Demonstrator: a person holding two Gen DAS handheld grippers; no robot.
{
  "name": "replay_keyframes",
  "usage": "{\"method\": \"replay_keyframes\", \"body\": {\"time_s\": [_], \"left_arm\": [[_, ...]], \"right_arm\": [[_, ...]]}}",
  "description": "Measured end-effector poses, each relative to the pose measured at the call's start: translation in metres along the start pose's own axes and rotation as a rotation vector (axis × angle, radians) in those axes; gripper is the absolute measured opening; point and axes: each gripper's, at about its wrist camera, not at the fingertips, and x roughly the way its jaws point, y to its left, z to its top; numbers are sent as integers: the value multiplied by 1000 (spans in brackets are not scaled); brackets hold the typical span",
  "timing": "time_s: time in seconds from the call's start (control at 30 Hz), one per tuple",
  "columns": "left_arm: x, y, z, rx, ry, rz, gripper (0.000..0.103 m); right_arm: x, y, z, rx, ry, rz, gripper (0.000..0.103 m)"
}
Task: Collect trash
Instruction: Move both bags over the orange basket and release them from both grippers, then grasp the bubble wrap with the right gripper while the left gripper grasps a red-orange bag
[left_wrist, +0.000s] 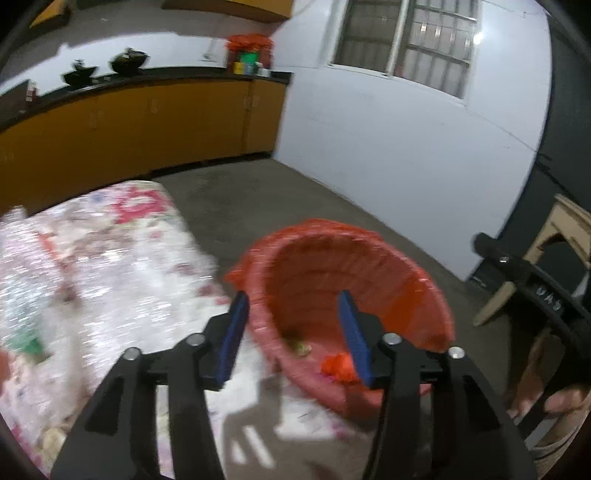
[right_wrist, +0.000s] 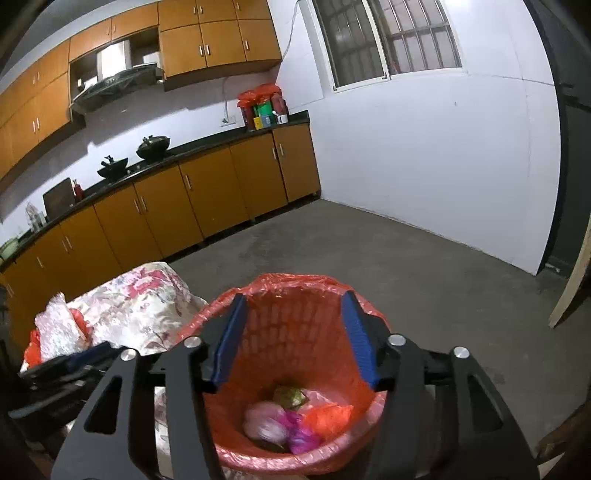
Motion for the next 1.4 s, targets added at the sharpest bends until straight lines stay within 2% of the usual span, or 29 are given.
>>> {"method": "replay_keyframes", "body": {"time_s": [0.03, 0.13, 0.37, 0.67, 0.8, 1.03, 1.23, 1.4], "left_arm": [[-5, 4, -3, -4, -11, 28, 64], [-23, 17, -13, -10, -38, 106, 70], [-52, 42, -33, -2, -52, 210, 72], [-84, 94, -50, -81, -55, 323, 72], [-103, 125, -54, -134, -77, 393, 72], [-127, 188, -58, -198, -101, 566, 72], [-121, 226, -58, -246, -60, 599, 72], [-109, 243, -61, -274, -11, 608, 68]], "right_arm": [[-1, 0, -1, -6, 1, -4, 55], [-3, 5, -5, -31, 6, -8, 55], [-5, 29, -8, -87, 19, 27, 55], [-2, 59, -15, -130, 56, 90, 55], [1, 72, -20, -146, 78, 119, 55], [11, 115, -31, -193, 128, 215, 55], [38, 168, -44, -249, 207, 303, 54], [63, 207, -54, -284, 285, 358, 52]]}}
